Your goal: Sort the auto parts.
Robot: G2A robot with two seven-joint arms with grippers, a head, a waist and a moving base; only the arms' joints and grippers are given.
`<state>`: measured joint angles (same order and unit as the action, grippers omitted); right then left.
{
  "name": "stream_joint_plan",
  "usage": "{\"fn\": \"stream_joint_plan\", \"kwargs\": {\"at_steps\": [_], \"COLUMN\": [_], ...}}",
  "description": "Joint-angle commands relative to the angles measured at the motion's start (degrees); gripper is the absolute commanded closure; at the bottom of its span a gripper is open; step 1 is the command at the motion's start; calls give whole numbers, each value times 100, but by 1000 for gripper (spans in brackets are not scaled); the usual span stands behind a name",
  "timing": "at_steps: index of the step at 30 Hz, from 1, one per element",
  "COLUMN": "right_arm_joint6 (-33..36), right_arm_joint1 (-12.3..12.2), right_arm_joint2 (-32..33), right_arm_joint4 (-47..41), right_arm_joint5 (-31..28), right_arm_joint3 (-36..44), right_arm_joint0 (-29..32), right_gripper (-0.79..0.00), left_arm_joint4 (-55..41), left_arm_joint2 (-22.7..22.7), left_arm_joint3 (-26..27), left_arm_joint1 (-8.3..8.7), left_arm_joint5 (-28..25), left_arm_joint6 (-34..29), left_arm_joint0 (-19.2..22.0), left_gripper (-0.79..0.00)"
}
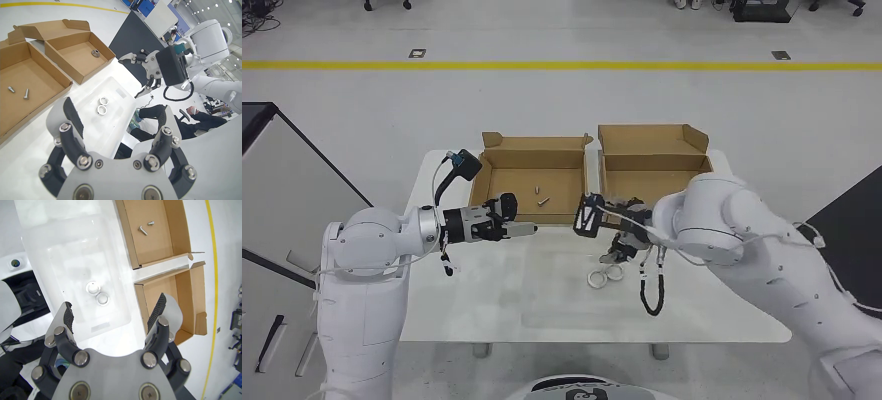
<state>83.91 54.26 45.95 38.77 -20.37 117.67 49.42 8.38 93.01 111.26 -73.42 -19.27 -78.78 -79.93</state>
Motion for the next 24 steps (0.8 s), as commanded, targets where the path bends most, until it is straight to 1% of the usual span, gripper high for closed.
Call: {"fn": "stream_joint_plan", "kwargs": {"at_steps": [1, 3, 6, 11, 15, 19, 21, 24], "right_arm_joint6": [-3, -22, -121, -340, -411, -479, -503, -504], "right_arm_joint1": [13, 46, 91, 212, 350, 475, 529, 614], "right_arm_joint2": [-693, -1270, -2011, -2838, -3252, -3527, -3621, -3621], "right_arm_joint4": [-216, -448, -811, -1339, -1569, -1694, -1733, -1702], "right_arm_joint5": [-4, -23, -122, -340, -411, -479, -502, -504], "right_arm_joint3": [-205, -441, -814, -1278, -1565, -1787, -1873, -2003], "right_arm_joint0": [-610, -1107, -1670, -2288, -2610, -2831, -2896, -2814], "right_gripper": [-785, -785, -785, -785, -785, -785, -785, -785], "left_arm_joint4": [0, 0, 0, 0, 0, 0, 0, 0], "left_arm_joint2": [0, 0, 0, 0, 0, 0, 0, 0], "left_arm_joint3": [0, 0, 0, 0, 0, 0, 0, 0], "left_arm_joint1": [0, 0, 0, 0, 0, 0, 0, 0], "left_arm_joint5": [0, 0, 0, 0, 0, 0, 0, 0], "left_arm_joint6": [0, 0, 0, 0, 0, 0, 0, 0], "left_arm_joint0": [0, 0, 0, 0, 0, 0, 0, 0], "left_gripper": [-785, -785, -785, -785, -785, -785, -785, -785]}}
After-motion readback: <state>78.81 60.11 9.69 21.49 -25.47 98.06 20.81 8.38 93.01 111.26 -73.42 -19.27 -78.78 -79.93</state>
